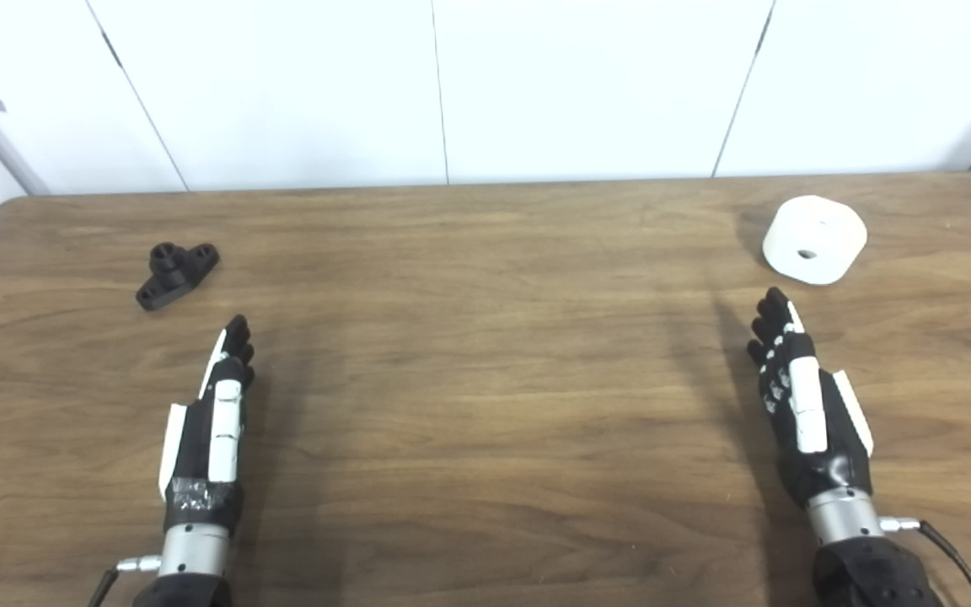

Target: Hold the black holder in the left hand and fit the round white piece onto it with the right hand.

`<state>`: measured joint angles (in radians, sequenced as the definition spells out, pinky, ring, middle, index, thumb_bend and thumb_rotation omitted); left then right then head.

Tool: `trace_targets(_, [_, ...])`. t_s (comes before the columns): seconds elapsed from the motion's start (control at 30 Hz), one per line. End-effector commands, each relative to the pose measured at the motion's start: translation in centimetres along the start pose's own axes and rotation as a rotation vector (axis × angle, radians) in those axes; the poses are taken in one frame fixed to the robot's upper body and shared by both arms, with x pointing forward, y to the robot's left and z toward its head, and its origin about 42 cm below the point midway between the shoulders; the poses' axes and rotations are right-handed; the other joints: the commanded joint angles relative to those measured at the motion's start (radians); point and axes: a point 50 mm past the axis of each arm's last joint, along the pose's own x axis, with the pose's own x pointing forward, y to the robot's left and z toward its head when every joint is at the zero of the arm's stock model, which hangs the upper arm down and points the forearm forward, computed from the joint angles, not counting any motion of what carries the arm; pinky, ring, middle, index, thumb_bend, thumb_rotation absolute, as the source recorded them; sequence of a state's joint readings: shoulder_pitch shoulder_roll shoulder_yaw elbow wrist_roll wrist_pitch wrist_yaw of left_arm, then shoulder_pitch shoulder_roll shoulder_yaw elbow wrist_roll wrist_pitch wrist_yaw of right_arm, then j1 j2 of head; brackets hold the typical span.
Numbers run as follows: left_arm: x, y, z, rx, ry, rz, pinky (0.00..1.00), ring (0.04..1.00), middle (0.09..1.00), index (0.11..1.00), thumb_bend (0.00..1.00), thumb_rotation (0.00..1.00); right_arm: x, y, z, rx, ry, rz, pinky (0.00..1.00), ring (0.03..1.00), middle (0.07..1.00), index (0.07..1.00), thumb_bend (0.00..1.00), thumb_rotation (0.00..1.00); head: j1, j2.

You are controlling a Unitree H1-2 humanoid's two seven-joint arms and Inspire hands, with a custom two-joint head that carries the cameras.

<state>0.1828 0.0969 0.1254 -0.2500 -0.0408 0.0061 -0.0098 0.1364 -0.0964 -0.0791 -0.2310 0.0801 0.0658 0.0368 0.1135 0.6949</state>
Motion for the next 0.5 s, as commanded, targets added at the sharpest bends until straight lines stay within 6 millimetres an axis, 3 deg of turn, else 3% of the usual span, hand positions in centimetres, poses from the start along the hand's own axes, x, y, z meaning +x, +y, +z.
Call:
trace_targets(0.0, [0.24,-0.28,0.90,-0.004,-0.045,-0.001,1.00,1.000,1.000,1.000,0.53,1.00,0.12,-0.46,0.16,-0.010,-0.012,0.005,1.00,1.000,1.000,1.000,0.58,1.00,0.001,0.001])
trace_targets(0.47, [0.18,-0.12,0.79,-0.005,-0.050,0.005,1.00,1.000,1.000,1.000,0.54,0.99,-0.04,-0.33,0.13,-0.013,-0.008,0.001,1.00,1.000,1.000,1.000,0.57,1.00,0.007,-0.001])
